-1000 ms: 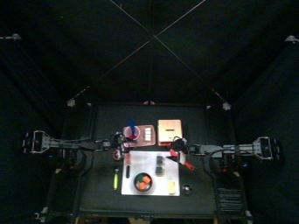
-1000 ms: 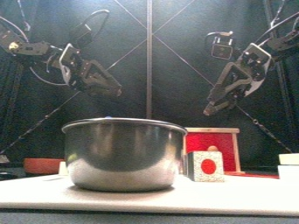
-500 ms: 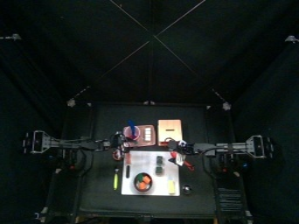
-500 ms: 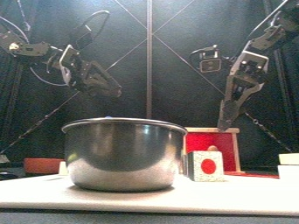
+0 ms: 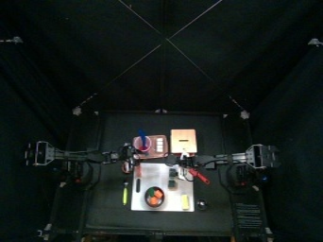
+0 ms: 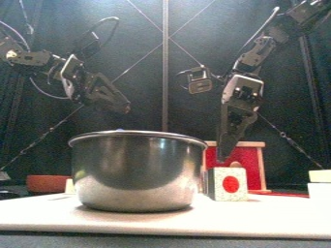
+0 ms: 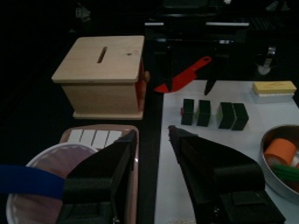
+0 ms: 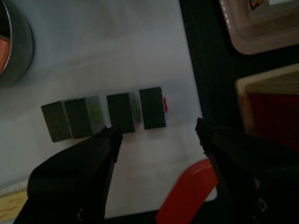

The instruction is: Put top two sushi roll pieces into soy sauce

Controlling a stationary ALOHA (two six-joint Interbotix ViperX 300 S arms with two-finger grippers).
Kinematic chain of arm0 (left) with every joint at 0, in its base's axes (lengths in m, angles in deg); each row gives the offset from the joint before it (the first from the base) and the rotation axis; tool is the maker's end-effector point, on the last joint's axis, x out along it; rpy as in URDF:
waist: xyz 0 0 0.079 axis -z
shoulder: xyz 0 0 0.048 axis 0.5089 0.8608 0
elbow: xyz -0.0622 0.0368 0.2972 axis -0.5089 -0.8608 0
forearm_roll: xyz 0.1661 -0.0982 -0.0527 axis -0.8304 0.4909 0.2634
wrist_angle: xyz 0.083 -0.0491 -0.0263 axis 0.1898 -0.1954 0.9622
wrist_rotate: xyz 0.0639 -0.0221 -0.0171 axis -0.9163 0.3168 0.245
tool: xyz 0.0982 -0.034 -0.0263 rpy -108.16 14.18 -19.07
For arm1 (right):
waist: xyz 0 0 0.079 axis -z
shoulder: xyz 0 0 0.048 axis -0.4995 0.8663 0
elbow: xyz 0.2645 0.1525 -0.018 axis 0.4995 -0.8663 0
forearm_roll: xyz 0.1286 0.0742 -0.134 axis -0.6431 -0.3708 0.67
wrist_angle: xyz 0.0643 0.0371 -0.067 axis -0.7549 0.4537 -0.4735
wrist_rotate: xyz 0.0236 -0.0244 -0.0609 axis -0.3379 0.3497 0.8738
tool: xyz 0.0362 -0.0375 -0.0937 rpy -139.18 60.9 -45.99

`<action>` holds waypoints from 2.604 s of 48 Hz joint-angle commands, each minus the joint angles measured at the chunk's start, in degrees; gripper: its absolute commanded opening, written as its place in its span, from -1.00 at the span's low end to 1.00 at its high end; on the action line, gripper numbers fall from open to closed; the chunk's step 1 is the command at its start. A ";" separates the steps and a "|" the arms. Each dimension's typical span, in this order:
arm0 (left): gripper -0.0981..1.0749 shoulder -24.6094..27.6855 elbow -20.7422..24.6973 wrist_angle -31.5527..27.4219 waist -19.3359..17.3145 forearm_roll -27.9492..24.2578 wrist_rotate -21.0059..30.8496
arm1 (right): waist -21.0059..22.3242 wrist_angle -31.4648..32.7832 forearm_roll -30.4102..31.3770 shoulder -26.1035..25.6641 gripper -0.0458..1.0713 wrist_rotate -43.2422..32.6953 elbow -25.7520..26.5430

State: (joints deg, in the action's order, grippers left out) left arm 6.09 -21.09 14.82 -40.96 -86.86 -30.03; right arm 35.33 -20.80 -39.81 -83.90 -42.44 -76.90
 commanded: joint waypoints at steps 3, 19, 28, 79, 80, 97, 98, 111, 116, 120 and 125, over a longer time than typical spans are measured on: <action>0.46 -0.18 0.26 0.62 -0.18 0.00 0.00 | 0.18 -0.88 0.26 0.26 0.82 0.09 1.76; 0.46 -0.18 -0.26 0.70 -0.18 0.09 0.00 | 1.32 -2.37 0.79 2.46 0.82 0.00 2.37; 0.46 -0.18 -0.62 0.70 -0.26 0.09 0.09 | 2.20 -2.02 0.88 2.11 0.82 0.00 2.37; 0.46 -0.09 -1.85 0.70 -0.26 1.32 0.26 | 2.02 -1.32 0.88 5.36 0.18 -0.18 3.16; 0.46 -0.18 -1.85 0.70 -0.26 1.32 0.26 | 1.93 -1.32 0.88 5.27 0.16 -0.18 3.25; 0.46 -0.18 -1.49 0.70 -0.26 1.32 0.26 | -2.02 4.39 0.09 -2.46 0.14 -0.26 8.70; 0.46 -0.09 -1.49 0.70 -0.26 1.32 0.26 | -2.90 4.57 -0.18 -2.37 0.14 -0.26 9.23; 0.46 -0.18 -1.23 0.70 -0.26 1.23 0.00 | -11.07 5.54 -7.29 1.85 0.14 -0.18 14.85; 0.46 -0.18 -1.32 0.70 -0.26 1.23 -0.09 | -13.27 4.83 -10.46 3.69 0.14 -0.18 16.61; 0.46 -0.18 -1.41 0.70 -0.26 0.88 -0.09 | -14.15 3.43 -11.16 5.10 0.14 -0.18 17.67; 0.46 -0.18 -1.49 0.62 -0.26 0.35 -0.09 | -14.85 2.72 -11.60 7.12 0.14 -0.26 18.90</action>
State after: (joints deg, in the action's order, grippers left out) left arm 6.00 -23.46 14.91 -41.05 -86.16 -30.03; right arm 20.91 -17.20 -50.88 -76.61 -42.70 -60.20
